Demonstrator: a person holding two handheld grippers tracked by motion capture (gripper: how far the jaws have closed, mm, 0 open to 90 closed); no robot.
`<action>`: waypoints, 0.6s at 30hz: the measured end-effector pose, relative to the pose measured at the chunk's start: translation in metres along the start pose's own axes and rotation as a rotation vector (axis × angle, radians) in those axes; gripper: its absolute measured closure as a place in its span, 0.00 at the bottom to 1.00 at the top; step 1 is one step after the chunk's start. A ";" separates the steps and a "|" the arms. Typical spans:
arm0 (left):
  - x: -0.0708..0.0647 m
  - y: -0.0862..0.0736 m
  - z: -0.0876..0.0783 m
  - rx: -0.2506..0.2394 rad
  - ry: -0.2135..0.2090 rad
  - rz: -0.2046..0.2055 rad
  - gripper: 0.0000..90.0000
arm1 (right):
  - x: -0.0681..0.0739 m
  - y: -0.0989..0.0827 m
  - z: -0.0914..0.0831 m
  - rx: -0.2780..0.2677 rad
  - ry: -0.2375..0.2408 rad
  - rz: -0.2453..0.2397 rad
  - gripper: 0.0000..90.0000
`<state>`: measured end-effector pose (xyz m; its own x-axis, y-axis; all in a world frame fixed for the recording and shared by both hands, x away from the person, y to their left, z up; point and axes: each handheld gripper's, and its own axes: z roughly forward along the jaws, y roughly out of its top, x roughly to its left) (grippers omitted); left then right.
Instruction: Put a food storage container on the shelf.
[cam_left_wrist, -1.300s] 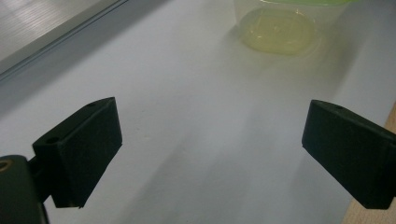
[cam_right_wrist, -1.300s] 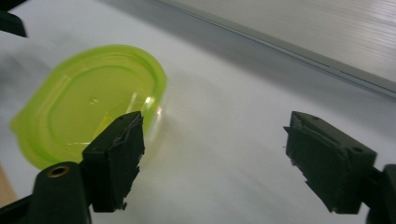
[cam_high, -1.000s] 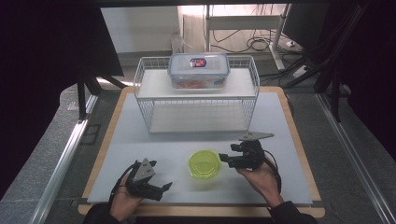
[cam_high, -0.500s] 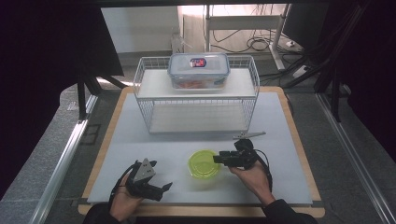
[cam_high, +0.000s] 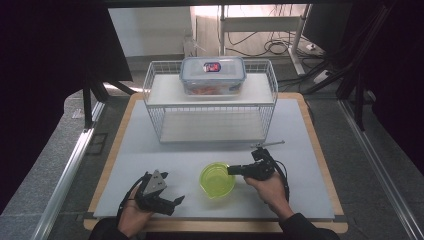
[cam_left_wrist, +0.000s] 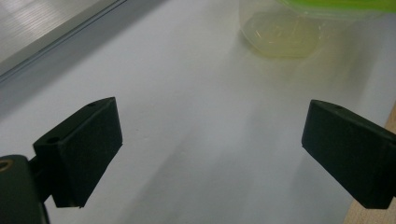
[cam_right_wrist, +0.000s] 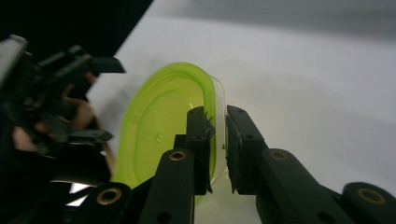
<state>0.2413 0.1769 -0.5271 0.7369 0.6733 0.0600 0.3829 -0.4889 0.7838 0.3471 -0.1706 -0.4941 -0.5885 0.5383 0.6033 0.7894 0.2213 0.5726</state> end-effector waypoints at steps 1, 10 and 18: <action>0.000 0.000 0.000 0.000 0.001 0.000 0.05 | 0.000 0.000 -0.001 -0.003 0.036 0.022 0.91; 0.000 0.000 0.000 0.001 0.002 0.003 0.05 | 0.003 0.002 -0.004 0.000 0.038 0.012 0.91; -0.001 0.000 0.001 0.003 0.001 0.008 0.05 | -0.011 0.003 -0.001 0.028 -0.049 -0.013 0.79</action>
<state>0.2410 0.1757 -0.5274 0.7394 0.6699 0.0669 0.3787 -0.4961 0.7814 0.3561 -0.1767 -0.4986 -0.5902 0.5740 0.5676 0.7866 0.2507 0.5643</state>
